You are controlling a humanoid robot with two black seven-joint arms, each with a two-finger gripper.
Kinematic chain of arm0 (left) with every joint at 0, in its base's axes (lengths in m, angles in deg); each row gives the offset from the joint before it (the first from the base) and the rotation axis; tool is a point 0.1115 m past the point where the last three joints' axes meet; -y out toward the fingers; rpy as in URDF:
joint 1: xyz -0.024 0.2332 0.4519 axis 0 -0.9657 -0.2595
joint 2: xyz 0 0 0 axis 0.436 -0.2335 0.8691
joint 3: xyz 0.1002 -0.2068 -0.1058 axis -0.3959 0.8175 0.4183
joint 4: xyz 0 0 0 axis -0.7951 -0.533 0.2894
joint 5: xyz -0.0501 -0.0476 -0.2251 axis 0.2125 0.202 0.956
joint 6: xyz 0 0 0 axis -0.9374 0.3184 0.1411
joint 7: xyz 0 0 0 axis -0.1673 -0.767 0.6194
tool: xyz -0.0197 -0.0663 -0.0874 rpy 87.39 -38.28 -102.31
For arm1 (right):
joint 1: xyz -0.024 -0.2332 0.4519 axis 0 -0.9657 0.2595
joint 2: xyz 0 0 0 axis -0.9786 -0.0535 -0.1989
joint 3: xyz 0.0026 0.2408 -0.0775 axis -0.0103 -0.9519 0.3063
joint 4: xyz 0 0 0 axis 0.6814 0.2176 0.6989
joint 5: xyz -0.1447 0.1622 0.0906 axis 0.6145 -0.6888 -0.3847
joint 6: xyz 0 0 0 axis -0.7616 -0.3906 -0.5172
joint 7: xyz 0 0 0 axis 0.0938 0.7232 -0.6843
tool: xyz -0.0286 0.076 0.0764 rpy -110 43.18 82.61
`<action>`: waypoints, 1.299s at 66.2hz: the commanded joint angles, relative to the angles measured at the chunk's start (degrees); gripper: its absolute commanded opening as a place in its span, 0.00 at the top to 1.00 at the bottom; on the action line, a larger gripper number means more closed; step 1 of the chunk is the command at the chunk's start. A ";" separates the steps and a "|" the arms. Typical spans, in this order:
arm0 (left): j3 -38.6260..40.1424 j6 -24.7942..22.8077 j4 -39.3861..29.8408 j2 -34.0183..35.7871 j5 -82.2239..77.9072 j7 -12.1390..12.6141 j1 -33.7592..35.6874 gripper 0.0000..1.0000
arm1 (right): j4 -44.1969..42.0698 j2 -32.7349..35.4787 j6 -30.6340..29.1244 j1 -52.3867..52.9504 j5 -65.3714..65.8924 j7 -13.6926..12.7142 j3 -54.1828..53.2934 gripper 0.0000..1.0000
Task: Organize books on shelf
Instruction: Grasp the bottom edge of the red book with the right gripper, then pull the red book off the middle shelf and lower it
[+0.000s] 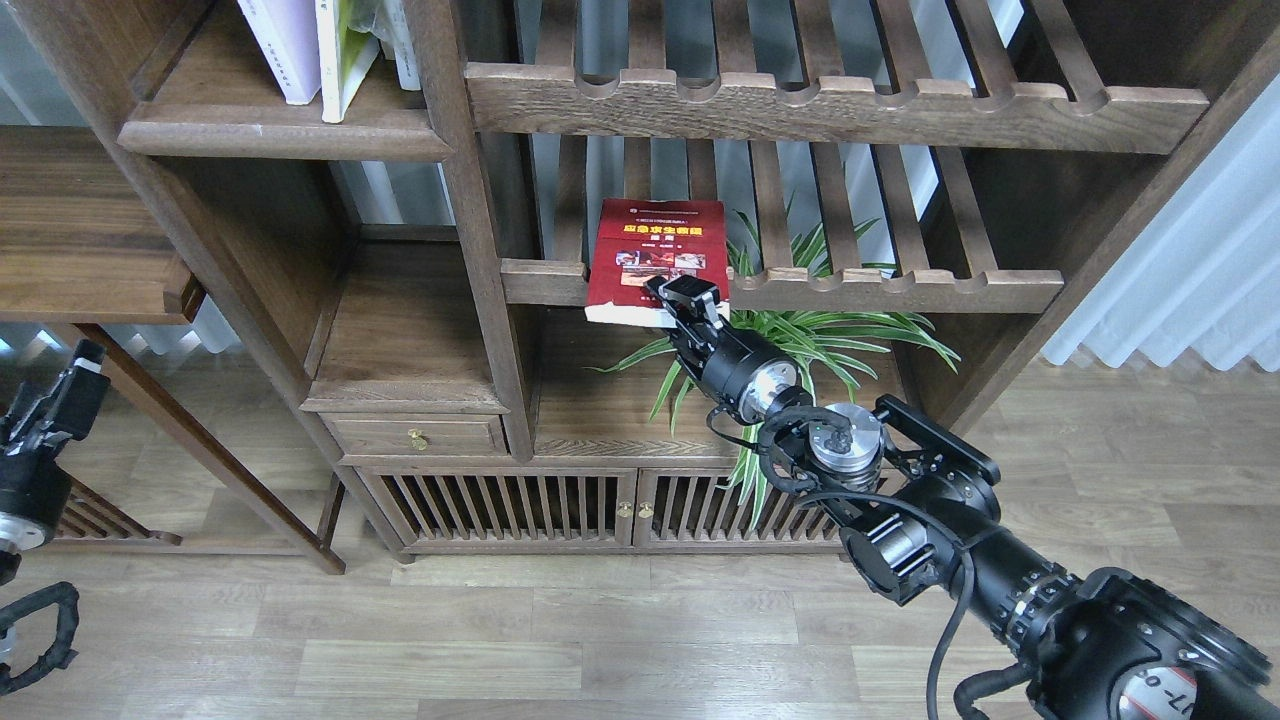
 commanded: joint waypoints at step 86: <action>-6.46 0.00 0.62 -4.46 0.31 5.72 -1.85 0.00 | 30.31 6.94 -22.03 -34.37 12.43 -3.16 -3.92 0.96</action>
